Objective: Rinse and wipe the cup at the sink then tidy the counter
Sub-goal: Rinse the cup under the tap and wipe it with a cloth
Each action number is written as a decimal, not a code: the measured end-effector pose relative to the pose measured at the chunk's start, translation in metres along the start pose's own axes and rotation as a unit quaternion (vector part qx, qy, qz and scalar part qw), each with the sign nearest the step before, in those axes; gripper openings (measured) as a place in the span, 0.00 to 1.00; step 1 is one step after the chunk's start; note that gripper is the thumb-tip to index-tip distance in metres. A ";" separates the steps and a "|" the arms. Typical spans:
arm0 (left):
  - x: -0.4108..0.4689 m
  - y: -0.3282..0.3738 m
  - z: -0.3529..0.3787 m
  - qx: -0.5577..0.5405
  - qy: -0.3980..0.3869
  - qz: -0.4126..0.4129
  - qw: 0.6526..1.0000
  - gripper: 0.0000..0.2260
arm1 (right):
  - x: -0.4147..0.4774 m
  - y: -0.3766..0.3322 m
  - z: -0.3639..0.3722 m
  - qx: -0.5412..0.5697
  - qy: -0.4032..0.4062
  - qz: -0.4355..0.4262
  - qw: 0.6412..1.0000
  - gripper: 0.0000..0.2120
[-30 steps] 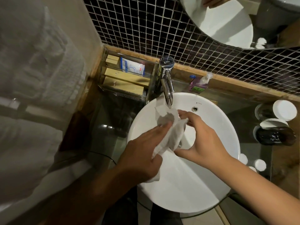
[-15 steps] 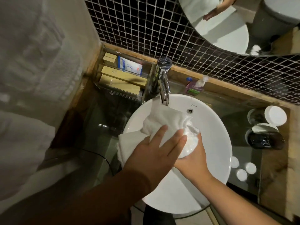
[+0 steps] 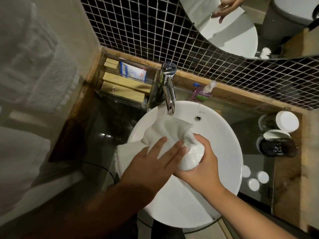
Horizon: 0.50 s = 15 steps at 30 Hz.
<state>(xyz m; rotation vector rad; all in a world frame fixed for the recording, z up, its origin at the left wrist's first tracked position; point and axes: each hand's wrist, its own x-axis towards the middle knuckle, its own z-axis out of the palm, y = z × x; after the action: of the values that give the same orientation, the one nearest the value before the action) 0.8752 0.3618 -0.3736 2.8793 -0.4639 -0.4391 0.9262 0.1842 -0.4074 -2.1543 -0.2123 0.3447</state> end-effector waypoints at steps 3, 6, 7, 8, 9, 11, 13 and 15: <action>-0.006 -0.017 -0.003 0.015 -0.083 -0.024 0.996 0.46 | 0.003 0.003 -0.009 0.021 0.008 -0.030 0.999 0.43; -0.022 -0.045 -0.021 0.007 -0.052 -0.073 0.996 0.40 | 0.012 0.000 -0.018 0.013 0.004 -0.046 0.999 0.46; -0.029 -0.057 -0.025 -0.003 0.012 -0.088 0.996 0.35 | 0.015 -0.001 -0.019 0.015 0.004 -0.045 0.999 0.47; -0.037 -0.068 -0.025 -0.010 0.095 -0.096 0.991 0.29 | 0.016 -0.001 -0.019 0.016 0.001 -0.042 0.999 0.47; -0.044 -0.079 -0.029 -0.005 0.174 -0.092 0.980 0.22 | 0.017 -0.001 -0.019 0.012 -0.005 -0.038 0.999 0.47; -0.050 -0.093 -0.036 0.034 0.287 -0.086 0.953 0.17 | 0.018 -0.001 -0.014 -0.004 -0.021 -0.033 0.999 0.49; -0.043 -0.106 -0.028 0.048 0.324 -0.112 0.938 0.17 | 0.020 -0.003 -0.008 -0.009 -0.039 -0.034 0.999 0.51; -0.031 -0.118 0.001 0.037 0.294 -0.175 0.939 0.18 | 0.022 -0.007 -0.001 -0.012 -0.062 -0.045 0.997 0.52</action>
<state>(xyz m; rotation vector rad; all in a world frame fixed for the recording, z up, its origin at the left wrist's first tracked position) 0.8791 0.4818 -0.3936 2.9626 0.1376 0.4071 0.9474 0.1933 -0.4049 -2.1417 -0.3839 0.4258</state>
